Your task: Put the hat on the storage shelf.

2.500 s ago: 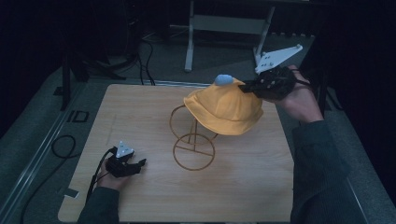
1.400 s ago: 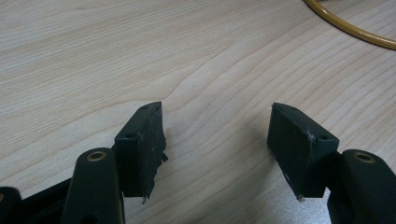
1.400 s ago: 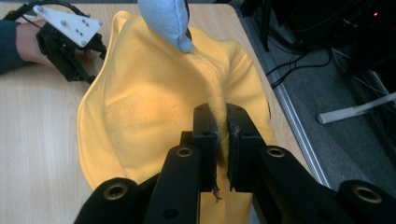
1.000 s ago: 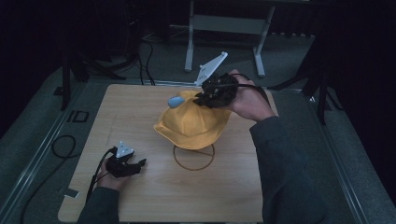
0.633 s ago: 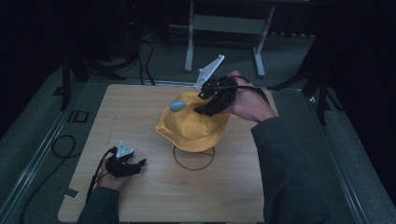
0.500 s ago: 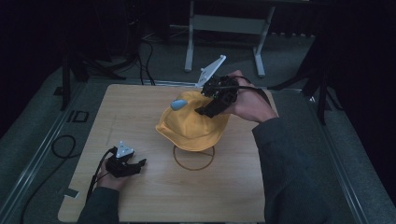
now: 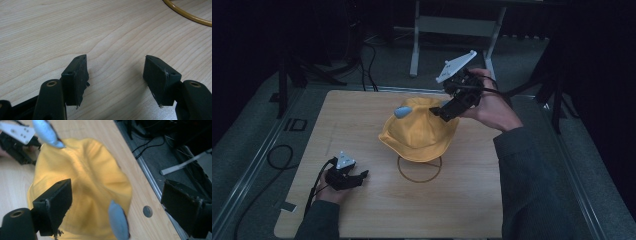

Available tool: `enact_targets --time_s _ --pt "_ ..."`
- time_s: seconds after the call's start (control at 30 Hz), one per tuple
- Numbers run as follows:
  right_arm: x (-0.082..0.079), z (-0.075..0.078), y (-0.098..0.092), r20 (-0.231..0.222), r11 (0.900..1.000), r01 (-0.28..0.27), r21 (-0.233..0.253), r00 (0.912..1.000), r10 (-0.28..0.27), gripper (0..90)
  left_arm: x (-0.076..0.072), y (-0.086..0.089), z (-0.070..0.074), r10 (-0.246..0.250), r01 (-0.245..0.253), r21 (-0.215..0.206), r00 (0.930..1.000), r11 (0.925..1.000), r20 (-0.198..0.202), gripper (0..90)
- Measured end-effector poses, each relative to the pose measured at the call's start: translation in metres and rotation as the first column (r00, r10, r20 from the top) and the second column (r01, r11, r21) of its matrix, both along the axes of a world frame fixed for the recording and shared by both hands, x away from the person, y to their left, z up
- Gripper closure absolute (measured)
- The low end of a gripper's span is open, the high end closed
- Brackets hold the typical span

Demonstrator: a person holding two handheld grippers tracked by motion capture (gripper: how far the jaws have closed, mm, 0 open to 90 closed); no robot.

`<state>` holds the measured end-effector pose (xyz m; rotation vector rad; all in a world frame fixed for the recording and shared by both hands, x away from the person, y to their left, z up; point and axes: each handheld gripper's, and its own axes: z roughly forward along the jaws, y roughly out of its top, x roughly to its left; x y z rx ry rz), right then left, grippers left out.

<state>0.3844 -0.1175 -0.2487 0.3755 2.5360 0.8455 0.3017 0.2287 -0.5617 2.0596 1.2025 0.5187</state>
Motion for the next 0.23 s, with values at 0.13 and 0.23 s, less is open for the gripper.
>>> enact_targets --time_s 0.13,0.23 --pt "0.001 0.003 -0.010 -0.007 0.999 0.026 0.036 0.9996 -0.026 9.8 0.000 0.000 0.000 0.000 0.000 0.000 1.0000 1.0000 0.000 36.6" --pt "0.002 0.001 -0.016 -0.001 0.998 0.040 0.041 0.9992 -0.039 9.8 0.000 0.000 0.000 0.000 0.000 -0.001 1.0000 1.0000 0.000 36.5"
